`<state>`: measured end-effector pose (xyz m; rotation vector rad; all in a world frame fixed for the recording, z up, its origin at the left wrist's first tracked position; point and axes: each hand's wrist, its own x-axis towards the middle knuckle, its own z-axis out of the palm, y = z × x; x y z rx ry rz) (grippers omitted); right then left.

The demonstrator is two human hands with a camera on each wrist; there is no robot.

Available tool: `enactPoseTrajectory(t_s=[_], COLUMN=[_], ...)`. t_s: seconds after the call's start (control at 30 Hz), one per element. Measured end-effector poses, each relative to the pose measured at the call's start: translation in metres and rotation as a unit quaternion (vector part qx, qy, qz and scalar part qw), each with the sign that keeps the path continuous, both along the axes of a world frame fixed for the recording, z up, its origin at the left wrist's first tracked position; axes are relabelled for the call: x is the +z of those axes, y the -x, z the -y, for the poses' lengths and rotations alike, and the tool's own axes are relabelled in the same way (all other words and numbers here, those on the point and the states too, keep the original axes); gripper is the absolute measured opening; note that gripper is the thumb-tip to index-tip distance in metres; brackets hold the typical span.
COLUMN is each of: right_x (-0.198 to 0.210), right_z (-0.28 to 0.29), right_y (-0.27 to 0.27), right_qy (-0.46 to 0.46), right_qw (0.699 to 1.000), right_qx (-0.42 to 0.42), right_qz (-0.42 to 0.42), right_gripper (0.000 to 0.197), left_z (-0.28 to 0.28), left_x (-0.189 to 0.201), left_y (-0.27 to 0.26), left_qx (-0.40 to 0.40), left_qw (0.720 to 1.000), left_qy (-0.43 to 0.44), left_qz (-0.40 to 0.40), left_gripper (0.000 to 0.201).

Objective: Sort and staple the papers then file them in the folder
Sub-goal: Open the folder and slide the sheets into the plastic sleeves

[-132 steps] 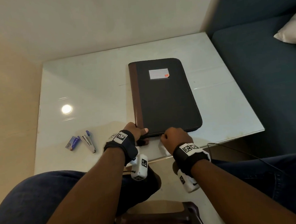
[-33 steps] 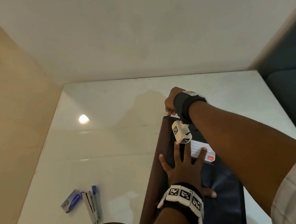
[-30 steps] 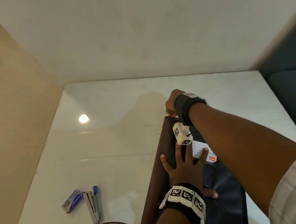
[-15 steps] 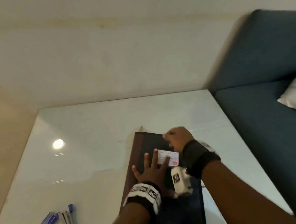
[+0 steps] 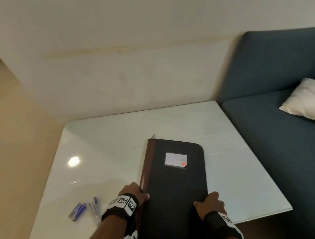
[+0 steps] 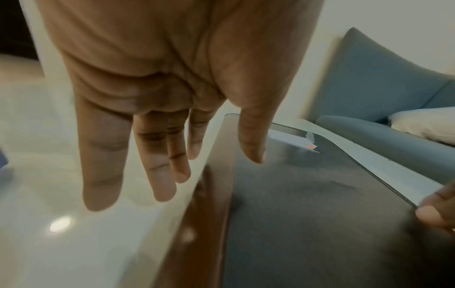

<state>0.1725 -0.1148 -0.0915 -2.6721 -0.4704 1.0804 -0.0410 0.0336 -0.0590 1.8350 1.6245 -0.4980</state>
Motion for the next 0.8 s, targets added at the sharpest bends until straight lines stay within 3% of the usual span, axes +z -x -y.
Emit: enactPoseTrajectory(t_s=[0.17, 0.4, 0.5, 0.6, 0.8], right_x=[-0.015, -0.014, -0.007, 0.0, -0.021], right_z=[0.01, -0.016, -0.053, -0.092, -0.107], right_y=[0.006, 0.016, 0.021, 0.021, 0.011], right_qy=[0.024, -0.091, -0.178, -0.208, -0.026], right_qw=[1.0, 0.993, 0.973, 0.966, 0.993], right_qx=[0.014, 0.032, 0.033, 0.043, 0.112], right_qz=[0.009, -0.071, -0.141, -0.15, 0.005], right_gripper=[0.07, 0.041, 0.043, 0.05, 0.058], left_z=[0.012, -0.019, -0.042, -0.061, -0.066], left_x=[-0.017, -0.028, -0.029, -0.029, -0.045], left_y=[0.013, 0.038, 0.055, 0.065, 0.058], left_qx=[0.059, 0.131, 0.172, 0.201, 0.208], left_qw=[0.997, 0.991, 0.984, 0.977, 0.971], left_qy=[0.029, 0.02, 0.019, 0.028, 0.056], left_qz=[0.031, 0.027, 0.04, 0.068, 0.1], left_gripper=[0.047, 0.041, 0.042, 0.043, 0.042])
